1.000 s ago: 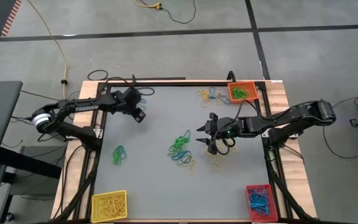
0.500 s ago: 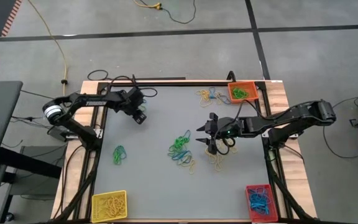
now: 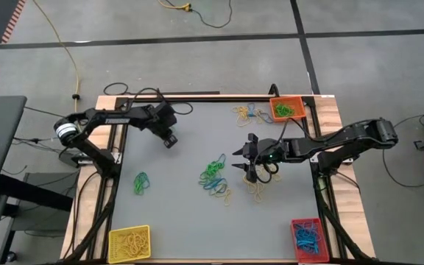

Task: Sort rubber bands into baskets
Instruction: Put the green rubber band into the orange bin

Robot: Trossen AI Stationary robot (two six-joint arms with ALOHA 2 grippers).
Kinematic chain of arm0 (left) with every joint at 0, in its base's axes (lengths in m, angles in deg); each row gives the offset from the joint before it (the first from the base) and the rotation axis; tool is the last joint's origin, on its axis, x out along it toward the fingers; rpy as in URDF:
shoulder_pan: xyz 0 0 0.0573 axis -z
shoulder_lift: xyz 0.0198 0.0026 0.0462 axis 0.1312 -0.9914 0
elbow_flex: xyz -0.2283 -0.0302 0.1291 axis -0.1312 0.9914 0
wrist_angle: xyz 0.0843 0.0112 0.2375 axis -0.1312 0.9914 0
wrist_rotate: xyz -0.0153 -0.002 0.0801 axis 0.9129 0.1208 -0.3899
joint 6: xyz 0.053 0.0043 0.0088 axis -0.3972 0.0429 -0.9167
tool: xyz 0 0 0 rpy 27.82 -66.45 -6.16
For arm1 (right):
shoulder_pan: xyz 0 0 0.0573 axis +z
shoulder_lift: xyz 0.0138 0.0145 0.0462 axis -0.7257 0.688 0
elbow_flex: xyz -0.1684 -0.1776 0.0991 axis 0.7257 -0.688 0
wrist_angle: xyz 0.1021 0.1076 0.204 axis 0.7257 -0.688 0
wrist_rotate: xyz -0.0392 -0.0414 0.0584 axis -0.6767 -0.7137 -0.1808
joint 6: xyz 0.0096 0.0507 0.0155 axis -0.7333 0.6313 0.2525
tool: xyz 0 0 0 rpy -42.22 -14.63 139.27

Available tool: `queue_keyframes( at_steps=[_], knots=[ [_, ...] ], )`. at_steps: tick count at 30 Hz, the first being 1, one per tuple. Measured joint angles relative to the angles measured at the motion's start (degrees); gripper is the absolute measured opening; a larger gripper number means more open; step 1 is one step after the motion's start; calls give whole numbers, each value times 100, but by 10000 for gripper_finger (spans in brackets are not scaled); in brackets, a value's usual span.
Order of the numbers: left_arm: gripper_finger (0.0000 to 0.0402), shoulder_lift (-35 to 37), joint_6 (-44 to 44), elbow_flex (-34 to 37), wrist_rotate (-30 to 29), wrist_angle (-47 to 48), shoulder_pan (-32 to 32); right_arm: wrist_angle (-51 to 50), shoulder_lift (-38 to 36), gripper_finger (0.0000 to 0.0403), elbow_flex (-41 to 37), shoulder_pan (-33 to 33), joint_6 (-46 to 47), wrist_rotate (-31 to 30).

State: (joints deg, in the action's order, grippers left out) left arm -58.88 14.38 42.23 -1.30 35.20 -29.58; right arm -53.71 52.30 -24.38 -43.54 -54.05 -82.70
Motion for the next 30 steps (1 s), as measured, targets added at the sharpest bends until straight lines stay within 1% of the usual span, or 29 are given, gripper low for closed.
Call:
queue_keyframes(
  at_steps=[3, 8, 11, 14, 16, 17, 19, 25, 27, 30],
  knots=[
    [0, 0, -4, -194, 259, -28, 325, 0, 0, 240, 0, 0, -25, 0],
    [0, 2, -62, -663, 323, -22, 946, 70, 2, 240, -3, 0, -80, 0],
    [0, 2, -226, -1019, 574, -27, 1319, 548, 2, 240, -170, 17, -157, 2],
    [0, 11, -341, -1364, 630, -111, 1693, 1028, 4, 240, -351, 37, -309, 2],
    [0, 11, -432, -1544, 735, -199, 1903, 1120, 4, 240, -358, 42, -379, 4],
    [0, 11, -479, -1620, 881, -254, 1990, 1133, 4, 240, -358, 41, -408, 4],
    [0, 13, -541, -1712, 1155, -453, 2144, 1183, 4, 240, -358, 53, -483, 11],
    [0, 15, -552, -1753, 1685, -995, 2449, 1462, 4, 240, -360, 189, -794, 24],
    [0, 15, -546, -1753, 1796, -1138, 2510, 1612, 16, 240, -361, 247, -890, 24],
    [0, 11, -530, -1753, 1834, -1369, 2608, 1936, 252, 240, -356, 319, -990, 26]
  ],
)
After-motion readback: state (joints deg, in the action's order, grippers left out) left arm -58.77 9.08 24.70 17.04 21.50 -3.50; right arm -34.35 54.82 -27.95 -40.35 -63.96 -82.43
